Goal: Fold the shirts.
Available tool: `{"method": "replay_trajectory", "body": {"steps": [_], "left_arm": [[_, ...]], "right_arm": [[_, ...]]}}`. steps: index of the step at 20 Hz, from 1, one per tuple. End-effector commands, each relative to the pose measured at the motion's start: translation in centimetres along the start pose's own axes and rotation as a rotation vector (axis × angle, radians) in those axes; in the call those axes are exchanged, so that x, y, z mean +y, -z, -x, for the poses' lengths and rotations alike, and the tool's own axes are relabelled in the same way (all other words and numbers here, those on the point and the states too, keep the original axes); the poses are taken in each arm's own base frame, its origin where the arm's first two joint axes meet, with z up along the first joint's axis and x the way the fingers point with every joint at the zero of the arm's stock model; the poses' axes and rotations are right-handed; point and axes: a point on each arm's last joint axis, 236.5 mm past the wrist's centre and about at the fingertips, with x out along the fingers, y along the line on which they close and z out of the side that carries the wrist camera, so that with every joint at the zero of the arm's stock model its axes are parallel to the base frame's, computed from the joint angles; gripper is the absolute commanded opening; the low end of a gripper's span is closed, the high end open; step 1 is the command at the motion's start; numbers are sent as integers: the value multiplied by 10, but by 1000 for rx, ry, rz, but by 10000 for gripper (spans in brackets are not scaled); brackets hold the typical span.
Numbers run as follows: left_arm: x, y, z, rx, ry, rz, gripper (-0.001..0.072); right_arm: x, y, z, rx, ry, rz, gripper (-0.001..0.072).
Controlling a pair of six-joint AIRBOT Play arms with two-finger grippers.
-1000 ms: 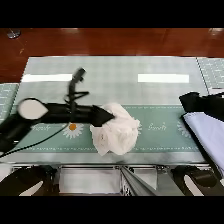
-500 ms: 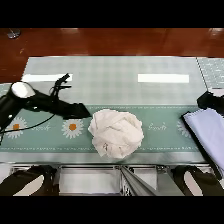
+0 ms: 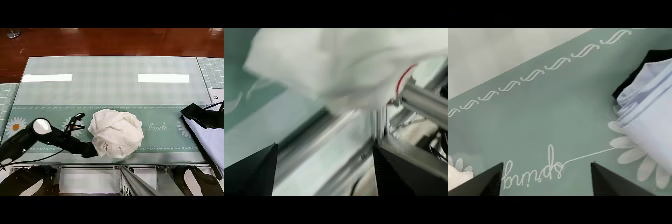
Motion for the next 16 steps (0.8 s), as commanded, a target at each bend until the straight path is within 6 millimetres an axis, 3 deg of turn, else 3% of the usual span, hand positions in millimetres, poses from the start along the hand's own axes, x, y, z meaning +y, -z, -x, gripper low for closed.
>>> {"method": "replay_trajectory", "body": {"steps": [1, 3, 6, 9, 10, 11, 12, 14, 16], "left_arm": [[-20, -38, -26, -230, -10, -55, 699], [-25, -52, -31, -298, 4, 21, 698], [-47, -49, -46, -264, 76, 19, 699], [-58, -50, -60, -222, 79, 4, 688], [-62, -55, -61, -222, 82, -3, 576], [-67, -60, -58, -219, 90, -38, 178], [-74, -66, -50, -225, 106, -96, 31], [-79, -76, -30, -206, 138, -113, 31], [-69, -85, -6, -201, 132, -119, 31]], "right_arm": [[6, 11, -5, 34, -41, -2, 630], [6, 13, -5, 42, -42, 3, 630], [8, 14, -7, 50, -48, -3, 630], [22, 27, -17, 113, -74, 41, 630], [30, 34, -22, 138, -84, 73, 630], [39, 40, -29, 165, -94, 102, 630], [46, 45, -36, 182, -99, 120, 630], [56, 49, -49, 201, -103, 117, 630], [65, 55, -61, 229, -117, 88, 630]]}}
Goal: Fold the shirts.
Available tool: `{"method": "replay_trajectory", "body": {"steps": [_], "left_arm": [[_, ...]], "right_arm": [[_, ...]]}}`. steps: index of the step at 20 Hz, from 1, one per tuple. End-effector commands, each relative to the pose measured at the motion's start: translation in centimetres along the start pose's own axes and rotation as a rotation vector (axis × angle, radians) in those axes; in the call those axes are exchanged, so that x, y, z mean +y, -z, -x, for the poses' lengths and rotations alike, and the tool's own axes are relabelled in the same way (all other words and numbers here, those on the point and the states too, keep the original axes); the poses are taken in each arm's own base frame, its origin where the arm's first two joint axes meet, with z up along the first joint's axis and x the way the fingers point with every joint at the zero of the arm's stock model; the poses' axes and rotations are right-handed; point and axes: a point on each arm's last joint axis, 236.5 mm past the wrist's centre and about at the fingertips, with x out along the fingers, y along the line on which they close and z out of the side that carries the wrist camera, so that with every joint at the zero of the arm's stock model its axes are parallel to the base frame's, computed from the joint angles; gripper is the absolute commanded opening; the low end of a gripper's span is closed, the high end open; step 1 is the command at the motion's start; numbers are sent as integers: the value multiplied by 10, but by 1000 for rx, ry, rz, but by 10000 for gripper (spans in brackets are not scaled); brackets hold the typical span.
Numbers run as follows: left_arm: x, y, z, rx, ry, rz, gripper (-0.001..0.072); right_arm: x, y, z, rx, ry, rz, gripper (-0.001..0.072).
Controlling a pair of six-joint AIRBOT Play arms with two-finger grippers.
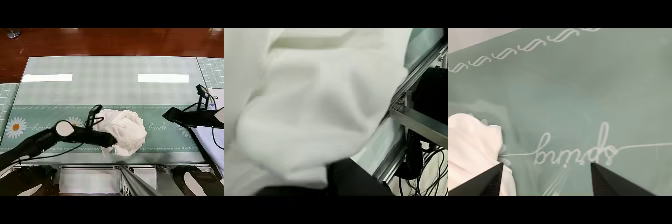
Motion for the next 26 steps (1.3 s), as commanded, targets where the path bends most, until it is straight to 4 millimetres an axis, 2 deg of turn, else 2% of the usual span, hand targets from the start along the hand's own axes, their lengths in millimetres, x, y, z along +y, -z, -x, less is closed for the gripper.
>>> {"method": "replay_trajectory", "body": {"steps": [1, 3, 7, 12, 16, 17, 18, 19, 20, 22, 23, 24, 25, 26], "left_arm": [[6, -17, 33, 28, 18, -26, 31], [22, -26, 49, 14, 2, 12, 31], [48, -41, 65, -34, -44, 53, 31], [50, -44, 67, -42, -46, 60, 31], [50, -44, 67, -42, -46, 61, 31], [50, -44, 67, -42, -46, 60, 31], [50, -44, 67, -42, -46, 60, 31], [50, -44, 67, -42, -46, 60, 31], [50, -44, 67, -43, -46, 60, 31], [47, -47, 70, -47, -40, 48, 31], [39, -58, 76, -69, -32, 32, 30], [25, -77, 87, -112, -21, 2, 30], [5, -104, 105, -176, -10, -49, 29], [-18, -133, 127, -251, 1, -108, 29]], "right_arm": [[23, 8, -26, 55, -47, -28, 630], [39, 18, -43, 101, -75, -16, 630], [68, 41, -76, 183, -126, -26, 630], [97, 64, -103, 241, -178, -41, 630], [112, 82, -111, 280, -206, -24, 601], [114, 82, -112, 276, -208, -19, 507], [114, 81, -112, 271, -209, -22, 321], [114, 79, -112, 262, -209, -17, 105], [114, 76, -113, 246, -211, -4, 16], [121, 64, -108, 222, -229, 51, 15], [130, 51, -99, 204, -243, 109, 15], [141, 28, -84, 167, -248, 180, 15], [154, -2, -63, 108, -248, 232, 15], [171, -41, -33, 17, -250, 276, 15]]}}
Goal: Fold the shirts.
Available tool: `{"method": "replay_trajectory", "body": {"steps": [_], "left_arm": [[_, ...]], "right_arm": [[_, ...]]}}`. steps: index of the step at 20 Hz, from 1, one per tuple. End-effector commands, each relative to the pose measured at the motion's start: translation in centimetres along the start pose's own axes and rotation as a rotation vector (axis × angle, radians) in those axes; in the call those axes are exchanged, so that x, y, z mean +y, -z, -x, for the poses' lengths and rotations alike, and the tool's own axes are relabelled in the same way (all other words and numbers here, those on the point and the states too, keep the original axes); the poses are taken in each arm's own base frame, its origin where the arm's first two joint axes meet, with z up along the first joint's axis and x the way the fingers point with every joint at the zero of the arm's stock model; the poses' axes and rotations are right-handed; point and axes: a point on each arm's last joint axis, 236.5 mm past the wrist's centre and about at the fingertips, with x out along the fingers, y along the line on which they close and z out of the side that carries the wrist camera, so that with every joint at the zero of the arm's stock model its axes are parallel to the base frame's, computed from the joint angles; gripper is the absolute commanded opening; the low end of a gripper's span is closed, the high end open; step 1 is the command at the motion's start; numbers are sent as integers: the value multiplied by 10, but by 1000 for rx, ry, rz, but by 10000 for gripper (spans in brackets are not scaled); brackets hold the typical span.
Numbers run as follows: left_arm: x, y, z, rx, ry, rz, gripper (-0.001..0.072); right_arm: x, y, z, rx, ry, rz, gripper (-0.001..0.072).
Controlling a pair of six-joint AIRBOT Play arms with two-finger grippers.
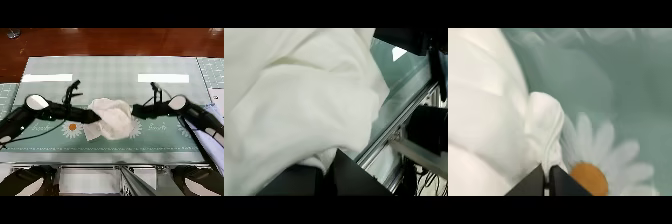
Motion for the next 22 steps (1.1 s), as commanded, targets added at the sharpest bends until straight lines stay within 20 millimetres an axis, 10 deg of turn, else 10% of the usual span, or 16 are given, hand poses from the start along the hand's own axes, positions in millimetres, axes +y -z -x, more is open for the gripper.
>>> {"method": "replay_trajectory", "body": {"steps": [1, 3, 5, 8, 11, 15, 22], "left_arm": [[-54, -80, 51, -191, 19, -126, 29], [-79, -128, 103, -321, -57, -193, 29], [-102, -151, 155, -398, -135, -238, 29], [-155, -156, 231, -504, -221, -391, 29], [-228, -138, 291, -655, -188, -547, 29], [-272, -87, 314, -668, -146, -658, 29], [-215, -48, 277, -420, -245, -562, 30]], "right_arm": [[50, -89, 84, -199, 32, 205, 15], [109, -140, 176, -420, 14, 336, 15], [160, -150, 272, -625, 25, 482, 15], [205, -111, 396, -887, 32, 634, 15], [222, -51, 474, -1064, 17, 722, 15], [213, 10, 500, -1074, 29, 766, 15], [170, 15, 451, -858, 129, 697, 15]]}}
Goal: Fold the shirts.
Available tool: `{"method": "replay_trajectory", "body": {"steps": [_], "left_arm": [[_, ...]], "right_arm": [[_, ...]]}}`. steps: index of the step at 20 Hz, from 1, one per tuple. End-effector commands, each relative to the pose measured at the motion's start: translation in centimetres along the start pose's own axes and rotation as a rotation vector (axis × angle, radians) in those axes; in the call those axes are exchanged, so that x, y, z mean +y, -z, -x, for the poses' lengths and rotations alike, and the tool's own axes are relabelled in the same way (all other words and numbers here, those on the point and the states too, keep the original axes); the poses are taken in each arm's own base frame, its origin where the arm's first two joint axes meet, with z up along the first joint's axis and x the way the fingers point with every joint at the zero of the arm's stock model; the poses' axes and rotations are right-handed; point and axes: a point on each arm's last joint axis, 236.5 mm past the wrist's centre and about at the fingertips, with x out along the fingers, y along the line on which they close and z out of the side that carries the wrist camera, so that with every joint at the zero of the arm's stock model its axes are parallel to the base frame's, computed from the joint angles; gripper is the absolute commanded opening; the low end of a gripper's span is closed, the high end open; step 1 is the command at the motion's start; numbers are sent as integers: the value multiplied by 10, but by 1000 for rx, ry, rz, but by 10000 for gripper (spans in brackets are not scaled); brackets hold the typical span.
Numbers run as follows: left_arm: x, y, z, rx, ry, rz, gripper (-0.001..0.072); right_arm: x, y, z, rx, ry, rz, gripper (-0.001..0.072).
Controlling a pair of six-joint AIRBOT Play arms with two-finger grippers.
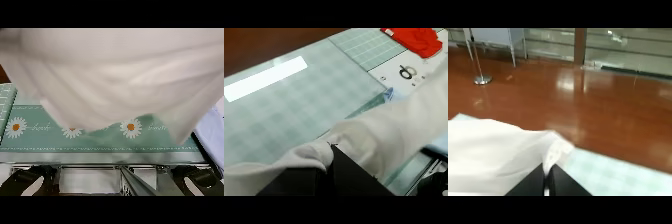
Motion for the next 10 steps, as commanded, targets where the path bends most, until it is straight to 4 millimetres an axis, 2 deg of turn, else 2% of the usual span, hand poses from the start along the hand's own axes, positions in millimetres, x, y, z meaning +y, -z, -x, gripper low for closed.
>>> {"method": "replay_trajectory", "body": {"steps": [1, 3, 5, 8, 10], "left_arm": [[19, 52, -23, 179, -13, 75, 30], [47, 104, -61, 324, -28, 178, 30], [79, 149, -104, 373, -57, 290, 30], [124, 199, -155, 376, -124, 391, 31], [152, 217, -182, 370, -170, 423, 31]], "right_arm": [[-8, 43, -27, 151, 10, -44, 15], [-14, 82, -72, 281, -3, -90, 15], [-11, 126, -126, 416, -64, -145, 15], [-15, 176, -209, 535, -112, -223, 15], [-32, 208, -264, 571, -77, -274, 15]]}}
